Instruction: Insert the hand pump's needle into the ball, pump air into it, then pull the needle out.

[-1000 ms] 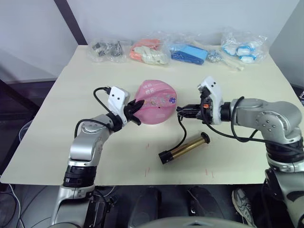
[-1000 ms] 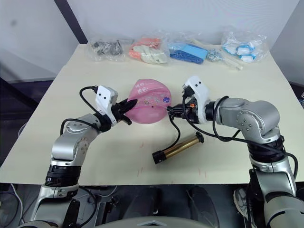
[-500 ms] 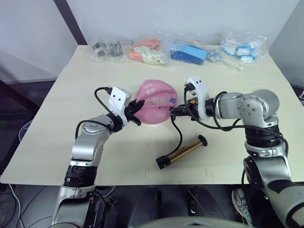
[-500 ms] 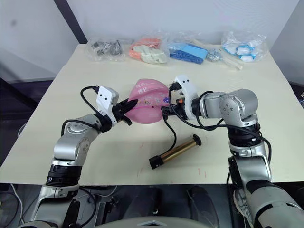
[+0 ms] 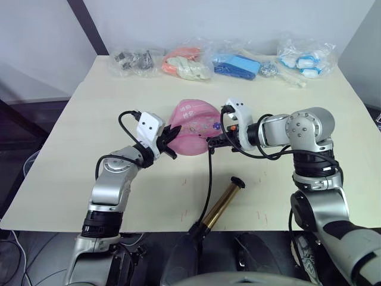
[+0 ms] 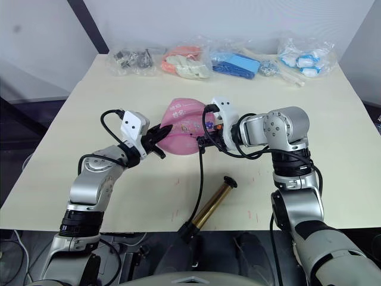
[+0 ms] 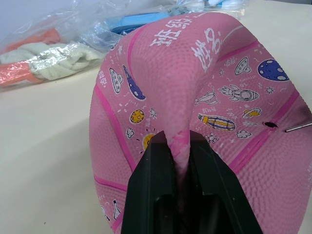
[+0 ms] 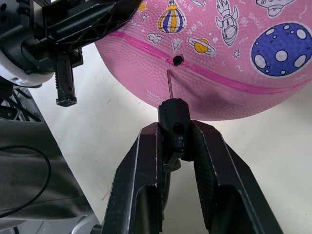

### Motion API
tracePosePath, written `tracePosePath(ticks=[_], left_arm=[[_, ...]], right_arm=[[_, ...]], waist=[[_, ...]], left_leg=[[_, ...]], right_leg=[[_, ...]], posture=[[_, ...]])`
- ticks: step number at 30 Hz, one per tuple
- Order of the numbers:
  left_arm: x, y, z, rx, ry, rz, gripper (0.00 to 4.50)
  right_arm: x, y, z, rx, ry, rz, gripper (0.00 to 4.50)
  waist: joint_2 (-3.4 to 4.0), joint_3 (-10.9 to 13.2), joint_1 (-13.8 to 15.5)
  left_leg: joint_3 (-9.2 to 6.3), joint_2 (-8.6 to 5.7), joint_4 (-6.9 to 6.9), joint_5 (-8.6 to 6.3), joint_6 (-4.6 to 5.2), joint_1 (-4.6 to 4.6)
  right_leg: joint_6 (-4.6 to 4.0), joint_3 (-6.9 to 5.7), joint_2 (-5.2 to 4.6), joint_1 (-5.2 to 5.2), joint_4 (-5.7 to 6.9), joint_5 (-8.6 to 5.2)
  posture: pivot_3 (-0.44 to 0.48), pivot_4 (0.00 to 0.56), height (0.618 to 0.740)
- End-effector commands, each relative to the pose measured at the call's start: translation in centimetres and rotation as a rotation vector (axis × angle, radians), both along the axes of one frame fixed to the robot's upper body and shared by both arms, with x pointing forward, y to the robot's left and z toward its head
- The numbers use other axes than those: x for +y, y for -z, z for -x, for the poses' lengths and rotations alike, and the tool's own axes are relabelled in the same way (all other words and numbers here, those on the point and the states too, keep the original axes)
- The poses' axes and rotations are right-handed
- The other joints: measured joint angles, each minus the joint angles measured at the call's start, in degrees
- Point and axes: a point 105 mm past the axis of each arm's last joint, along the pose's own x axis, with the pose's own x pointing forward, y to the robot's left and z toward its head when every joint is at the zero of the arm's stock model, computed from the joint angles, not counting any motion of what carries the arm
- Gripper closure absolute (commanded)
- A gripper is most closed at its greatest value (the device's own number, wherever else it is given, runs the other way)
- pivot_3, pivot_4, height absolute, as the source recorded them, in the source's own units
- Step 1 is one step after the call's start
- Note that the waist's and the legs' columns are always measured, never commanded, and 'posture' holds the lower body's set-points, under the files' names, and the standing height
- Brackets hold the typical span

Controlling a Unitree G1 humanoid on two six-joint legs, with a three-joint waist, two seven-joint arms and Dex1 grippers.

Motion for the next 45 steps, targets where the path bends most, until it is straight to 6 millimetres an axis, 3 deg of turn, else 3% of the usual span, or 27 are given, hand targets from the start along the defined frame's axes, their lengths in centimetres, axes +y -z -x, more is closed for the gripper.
tracePosePath(ticks=[1, 10, 27, 45], left_arm=[[-0.2, -0.1, 0.1, -0.019, 0.010, 0.001, 4.45], [0.3, -0.7, -0.2, -0.059, -0.004, 0.004, 4.45], [0.3, -2.2, -0.2, -0.140, -0.028, 0.017, 4.45], [0.5, -1.5, 0.0, -0.116, -0.028, -0.005, 4.45]], right_arm=[[0.3, -1.9, -0.3, -0.034, 0.004, -0.050, 4.16], [-0.1, -2.4, -1.1, -0.035, 0.040, -0.064, 4.16], [0.1, -1.6, -0.6, -0.014, 0.017, -0.050, 4.16], [0.4, -0.7, -0.8, 0.003, 0.027, -0.016, 4.16]], waist=[[0.00, 0.0, 0.0], [0.00, 0.0, 0.0], [0.00, 0.0, -0.5], [0.00, 0.0, -1.4]], left_leg=[[0.00, 0.00, 0.00, 0.00, 0.01, 0.00], [0.00, -0.07, 0.00, 0.01, 0.02, -0.01], [0.07, -0.07, -0.02, 0.05, -0.04, -0.17], [0.08, -0.05, -0.01, 0.04, -0.02, -0.17]], right_leg=[[0.00, 0.00, 0.00, -0.01, 0.02, 0.00], [0.00, 0.01, 0.00, -0.05, 0.09, 0.00], [-0.01, 0.07, 0.01, -0.28, 0.22, 0.00], [-0.01, 0.09, 0.01, -0.32, 0.28, 0.00]], posture=[[0.000, 0.150, 0.740], [0.000, 0.150, 0.740], [0.000, 0.150, 0.740], [0.000, 0.150, 0.740]])
